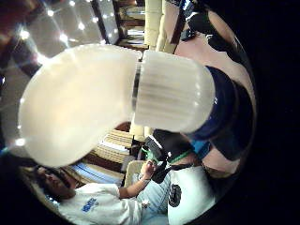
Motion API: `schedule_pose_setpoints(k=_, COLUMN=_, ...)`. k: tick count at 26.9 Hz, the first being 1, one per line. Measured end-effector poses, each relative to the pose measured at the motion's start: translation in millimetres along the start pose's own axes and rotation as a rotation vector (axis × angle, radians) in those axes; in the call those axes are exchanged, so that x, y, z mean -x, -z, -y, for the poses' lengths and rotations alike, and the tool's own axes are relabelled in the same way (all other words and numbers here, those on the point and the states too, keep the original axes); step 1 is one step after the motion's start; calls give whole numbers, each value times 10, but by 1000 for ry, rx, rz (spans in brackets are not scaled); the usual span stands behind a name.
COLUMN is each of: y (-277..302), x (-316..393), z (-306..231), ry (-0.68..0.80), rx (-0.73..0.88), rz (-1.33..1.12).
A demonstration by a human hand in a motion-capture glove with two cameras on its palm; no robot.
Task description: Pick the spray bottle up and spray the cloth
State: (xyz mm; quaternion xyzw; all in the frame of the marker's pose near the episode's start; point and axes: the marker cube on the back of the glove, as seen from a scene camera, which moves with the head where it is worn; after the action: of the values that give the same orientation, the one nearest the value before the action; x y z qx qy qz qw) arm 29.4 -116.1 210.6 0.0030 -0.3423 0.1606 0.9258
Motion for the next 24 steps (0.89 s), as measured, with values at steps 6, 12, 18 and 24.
schedule_pose_setpoints(k=6, y=-119, x=-30, z=134, ry=12, rx=-6, rz=2)
schedule_pose_setpoints(k=12, y=-227, x=-40, z=298, ry=20, rx=-11, rz=-35)
schedule_pose_setpoints(k=18, y=-273, x=34, z=495, ry=17, rx=-15, rz=-18)
schedule_pose_setpoints(k=24, y=-287, x=212, z=610, ry=47, rx=-25, rz=42)
